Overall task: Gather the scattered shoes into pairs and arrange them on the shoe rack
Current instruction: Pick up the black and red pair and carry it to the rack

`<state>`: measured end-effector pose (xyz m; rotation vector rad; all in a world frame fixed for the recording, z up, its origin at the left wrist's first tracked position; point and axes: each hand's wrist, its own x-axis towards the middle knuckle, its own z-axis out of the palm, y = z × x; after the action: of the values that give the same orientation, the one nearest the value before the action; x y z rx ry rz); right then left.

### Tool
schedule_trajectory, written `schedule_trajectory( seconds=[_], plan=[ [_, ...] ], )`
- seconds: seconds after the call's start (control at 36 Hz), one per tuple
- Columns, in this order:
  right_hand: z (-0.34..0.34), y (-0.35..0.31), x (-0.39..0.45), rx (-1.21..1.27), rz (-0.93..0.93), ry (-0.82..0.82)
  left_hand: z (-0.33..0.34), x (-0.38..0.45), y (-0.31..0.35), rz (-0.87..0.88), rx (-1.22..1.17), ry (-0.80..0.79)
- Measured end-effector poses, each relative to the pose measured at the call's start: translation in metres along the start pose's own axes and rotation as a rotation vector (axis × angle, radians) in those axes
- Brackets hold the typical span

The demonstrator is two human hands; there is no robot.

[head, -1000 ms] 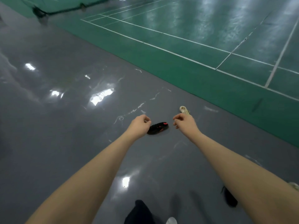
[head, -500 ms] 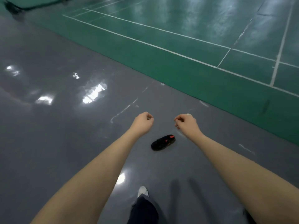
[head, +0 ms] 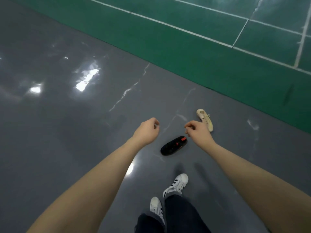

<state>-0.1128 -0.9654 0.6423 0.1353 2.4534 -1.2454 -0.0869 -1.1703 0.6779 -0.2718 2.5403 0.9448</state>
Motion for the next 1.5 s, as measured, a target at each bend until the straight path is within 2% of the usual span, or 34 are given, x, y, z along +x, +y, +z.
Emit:
schedule_trajectory(
  seconds=[0.33, 0.61, 0.75, 0.89, 1.17, 1.36, 1.5],
  plan=[
    [-0.027, 0.034, 0.112, -0.008, 0.105, -0.015, 0.018, 0.117, 0.037, -0.066, -0.100, -0.017],
    [-0.014, 0.098, 0.204, -0.085, 0.237, -0.059, 0.069, 0.227, 0.029, -0.156, -0.141, -0.163],
    [0.022, 0.154, 0.250, -0.068, 0.319, -0.050, 0.120, 0.289, -0.008, -0.141, -0.088, -0.236],
    [0.069, 0.225, 0.288, 0.077, 0.435, 0.078, 0.185, 0.351, -0.054, -0.042, -0.011, -0.277],
    [0.203, 0.375, 0.348, 0.141, 0.673, 0.134, 0.328, 0.444, -0.168, -0.031, 0.032, -0.411],
    [0.274, 0.463, 0.377, 0.085, 0.771, 0.091, 0.416, 0.474, -0.241, -0.129, 0.010, -0.439],
    [0.304, 0.488, 0.383, 0.080, 0.763, 0.106, 0.458, 0.483, -0.272, -0.051, 0.118, -0.362]
  ],
)
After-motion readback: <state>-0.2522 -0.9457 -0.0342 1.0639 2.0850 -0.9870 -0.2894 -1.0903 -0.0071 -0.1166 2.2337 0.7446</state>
